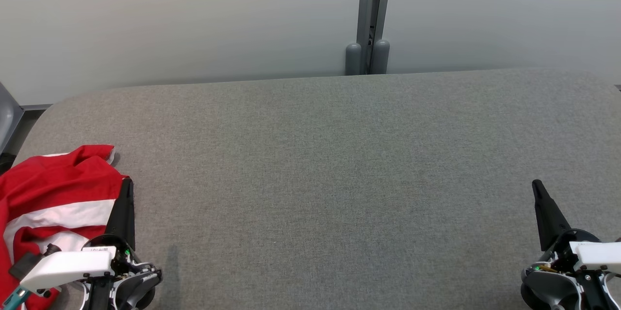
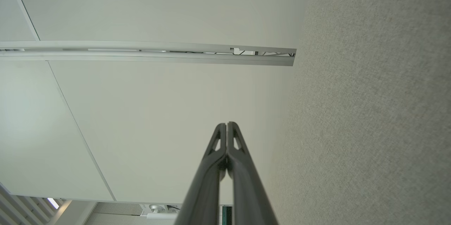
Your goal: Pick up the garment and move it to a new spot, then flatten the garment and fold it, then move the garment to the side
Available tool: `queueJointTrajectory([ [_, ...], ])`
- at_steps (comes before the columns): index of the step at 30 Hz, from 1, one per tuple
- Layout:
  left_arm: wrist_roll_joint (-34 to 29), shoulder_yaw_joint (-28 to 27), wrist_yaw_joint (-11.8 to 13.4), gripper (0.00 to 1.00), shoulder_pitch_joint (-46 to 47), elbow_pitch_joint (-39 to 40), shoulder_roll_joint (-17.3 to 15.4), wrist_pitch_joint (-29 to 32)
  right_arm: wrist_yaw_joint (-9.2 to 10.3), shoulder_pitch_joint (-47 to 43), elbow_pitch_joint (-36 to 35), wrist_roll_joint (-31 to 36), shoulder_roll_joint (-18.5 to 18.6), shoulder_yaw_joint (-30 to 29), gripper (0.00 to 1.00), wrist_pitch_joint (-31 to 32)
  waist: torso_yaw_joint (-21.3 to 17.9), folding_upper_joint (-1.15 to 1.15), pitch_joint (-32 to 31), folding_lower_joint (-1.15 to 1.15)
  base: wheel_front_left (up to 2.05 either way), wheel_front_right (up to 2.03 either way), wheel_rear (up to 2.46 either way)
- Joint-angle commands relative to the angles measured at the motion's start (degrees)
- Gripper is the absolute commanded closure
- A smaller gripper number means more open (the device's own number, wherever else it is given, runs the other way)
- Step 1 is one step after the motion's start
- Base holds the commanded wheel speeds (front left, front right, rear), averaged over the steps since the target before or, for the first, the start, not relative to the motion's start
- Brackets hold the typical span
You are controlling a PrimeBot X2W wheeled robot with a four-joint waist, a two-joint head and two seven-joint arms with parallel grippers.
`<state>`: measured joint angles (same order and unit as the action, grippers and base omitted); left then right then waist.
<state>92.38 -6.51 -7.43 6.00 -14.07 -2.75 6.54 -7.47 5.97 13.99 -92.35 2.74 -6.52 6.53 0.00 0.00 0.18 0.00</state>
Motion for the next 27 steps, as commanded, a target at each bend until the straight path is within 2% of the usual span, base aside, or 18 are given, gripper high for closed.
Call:
queueJointTrajectory([
  [1, 0.07, -0.18, -0.25, 1.00, 0.54, 0.01, -0.13, 0.11, -0.05, 0.54, 0.11, -0.15, 0.24, -0.06, 1.00, 0.08, 0.00, 0.00, 0.00, 0.00, 0.00, 0.00, 0.00],
  [27, 0.08, -0.18, -0.25, 1.00, 0.54, 0.01, -0.14, 0.11, -0.05, 0.54, 0.12, -0.14, 0.25, -0.06, 1.00, 0.08, 0.00, 0.00, 0.00, 0.00, 0.00, 0.00, 0.00],
])
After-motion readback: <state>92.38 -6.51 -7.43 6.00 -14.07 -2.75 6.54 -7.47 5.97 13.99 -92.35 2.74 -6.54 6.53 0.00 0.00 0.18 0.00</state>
